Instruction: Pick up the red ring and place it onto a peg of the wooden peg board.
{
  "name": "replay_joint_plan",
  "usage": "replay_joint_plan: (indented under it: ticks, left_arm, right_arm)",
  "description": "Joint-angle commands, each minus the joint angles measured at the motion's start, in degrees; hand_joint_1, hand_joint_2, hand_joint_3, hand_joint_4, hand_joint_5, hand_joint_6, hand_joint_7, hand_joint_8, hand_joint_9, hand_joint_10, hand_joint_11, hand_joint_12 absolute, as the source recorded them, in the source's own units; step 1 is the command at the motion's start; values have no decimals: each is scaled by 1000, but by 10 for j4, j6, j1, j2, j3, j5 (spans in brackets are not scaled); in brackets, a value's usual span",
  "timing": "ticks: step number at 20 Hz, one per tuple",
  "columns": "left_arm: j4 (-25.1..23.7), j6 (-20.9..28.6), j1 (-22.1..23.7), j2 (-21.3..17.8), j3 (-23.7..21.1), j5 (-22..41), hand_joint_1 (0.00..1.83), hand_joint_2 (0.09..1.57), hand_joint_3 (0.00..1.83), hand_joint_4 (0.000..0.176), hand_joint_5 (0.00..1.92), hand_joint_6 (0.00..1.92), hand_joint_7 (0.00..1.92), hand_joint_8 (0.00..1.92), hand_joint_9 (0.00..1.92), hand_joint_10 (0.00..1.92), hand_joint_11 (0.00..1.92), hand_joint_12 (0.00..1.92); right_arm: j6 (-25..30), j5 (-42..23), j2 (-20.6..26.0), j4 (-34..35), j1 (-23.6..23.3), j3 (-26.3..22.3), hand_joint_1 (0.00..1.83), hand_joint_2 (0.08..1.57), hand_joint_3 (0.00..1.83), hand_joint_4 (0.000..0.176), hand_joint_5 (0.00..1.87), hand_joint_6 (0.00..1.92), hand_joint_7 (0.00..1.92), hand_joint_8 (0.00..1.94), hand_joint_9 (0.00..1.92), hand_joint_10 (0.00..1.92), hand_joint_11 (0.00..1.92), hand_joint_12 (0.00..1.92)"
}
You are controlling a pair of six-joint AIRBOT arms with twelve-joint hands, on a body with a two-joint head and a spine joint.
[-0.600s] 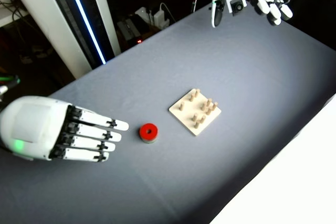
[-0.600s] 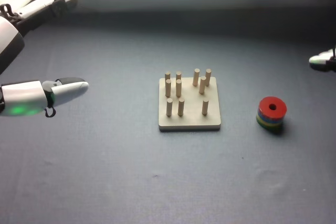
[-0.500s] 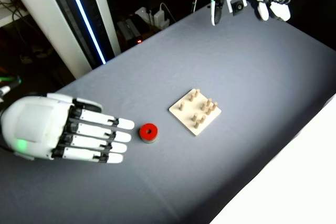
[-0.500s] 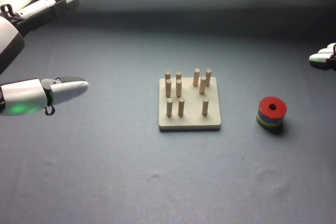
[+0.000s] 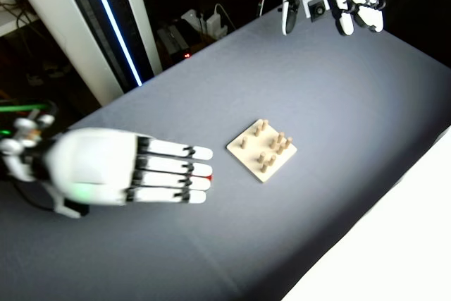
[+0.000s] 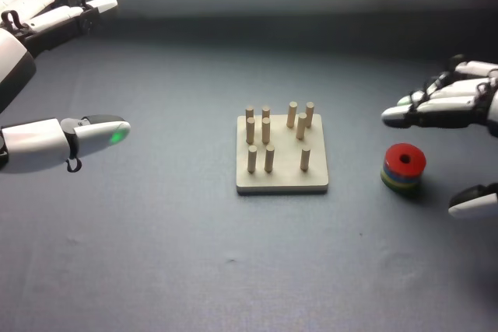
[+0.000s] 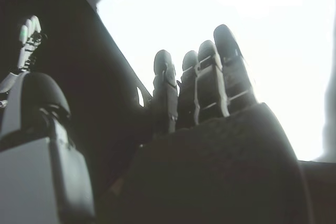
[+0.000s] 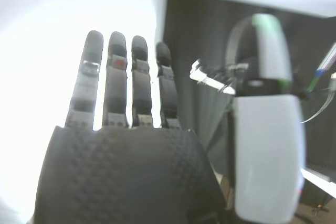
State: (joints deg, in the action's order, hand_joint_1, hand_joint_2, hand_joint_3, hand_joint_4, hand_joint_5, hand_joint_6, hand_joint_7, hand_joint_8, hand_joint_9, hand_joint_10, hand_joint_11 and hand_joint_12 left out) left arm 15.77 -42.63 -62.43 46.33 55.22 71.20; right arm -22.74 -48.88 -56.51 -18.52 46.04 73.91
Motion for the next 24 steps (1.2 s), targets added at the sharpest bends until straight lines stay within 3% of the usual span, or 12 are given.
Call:
replay_joint_plan:
  ticks: [1, 2, 3, 5, 7, 12, 14, 17, 18, 21, 23, 24]
  left_arm:
    - [-4, 2, 5, 3, 3, 69, 648, 1016, 0, 0, 339, 1, 103, 1, 79, 1, 0, 473]
    - [-4, 2, 4, 4, 3, 69, 639, 1015, 0, 0, 354, 2, 110, 1, 68, 3, 0, 379]
    - [-4, 3, 3, 5, 4, 68, 639, 1011, 0, 0, 364, 4, 112, 1, 68, 4, 0, 362]
    - [-4, 4, 3, 7, 5, 67, 638, 1005, 0, 0, 374, 2, 120, 2, 54, 9, 0, 271]
    - [-4, 4, 3, 8, 5, 68, 627, 992, 0, 0, 370, 0, 115, 7, 48, 8, 0, 113]
    - [-3, 5, 1, 8, 5, 72, 566, 978, 0, 0, 353, 0, 122, 0, 78, 2, 0, 410]
    - [-2, 5, 1, 8, 5, 72, 545, 960, 0, 0, 353, 1, 134, 5, 85, 4, 0, 417]
    - [-1, 5, -1, 9, 6, 73, 534, 937, 0, 0, 353, 0, 135, 0, 83, 1, 0, 413]
    - [-1, 5, -1, 9, 6, 73, 550, 935, 0, 0, 358, 2, 144, 4, 88, 3, 0, 405]
    - [-1, 5, -1, 8, 6, 73, 551, 914, 0, 0, 390, 2, 182, 4, 118, 6, 0, 488]
    - [-1, 5, -1, 9, 6, 73, 536, 903, 0, 0, 396, 3, 185, 2, 119, 5, 0, 491]
    - [-1, 5, -1, 9, 6, 73, 552, 904, 0, 0, 404, 1, 184, 1, 114, 2, 0, 445]
  right_arm:
    - [5, -29, 0, 7, -16, 6, 918, 909, 0, 114, 297, 3, 337, 2, 354, 0, 93, 696]
    - [5, -8, -6, -12, -29, 9, 920, 914, 0, 80, 318, 0, 339, 0, 354, 0, 127, 566]
    - [5, 7, -12, -25, -37, 13, 923, 922, 0, 75, 318, 3, 331, 3, 345, 3, 144, 470]
    - [5, 24, -21, -34, -44, 21, 878, 926, 0, 123, 307, 0, 337, 5, 366, 11, 172, 458]
    - [5, 44, -27, -49, -55, 27, 939, 959, 2, 113, 314, 0, 348, 4, 376, 5, 140, 525]
    - [5, 80, -43, -67, -72, 44, 950, 991, 2, 80, 435, 5, 420, 0, 397, 0, 13, 769]
    - [5, 90, -50, -74, -78, 48, 1002, 987, 0, 52, 468, 10, 435, 4, 400, 2, 0, 790]
    - [5, 99, -57, -84, -81, 52, 1088, 967, 0, 67, 517, 7, 481, 3, 452, 4, 0, 905]
    - [5, 101, -58, -87, -82, 52, 1107, 955, 0, 55, 544, 3, 512, 2, 481, 4, 42, 880]
    - [5, 107, -62, -91, -84, 55, 1110, 968, 4, 59, 594, 16, 565, 17, 534, 19, 95, 885]
    - [5, 108, -64, -91, -84, 56, 1127, 980, 0, 10, 658, 4, 685, 13, 640, 25, 125, 1035]
    - [5, 108, -65, -91, -85, 57, 1119, 982, 1, 0, 695, 14, 750, 31, 694, 41, 162, 1077]
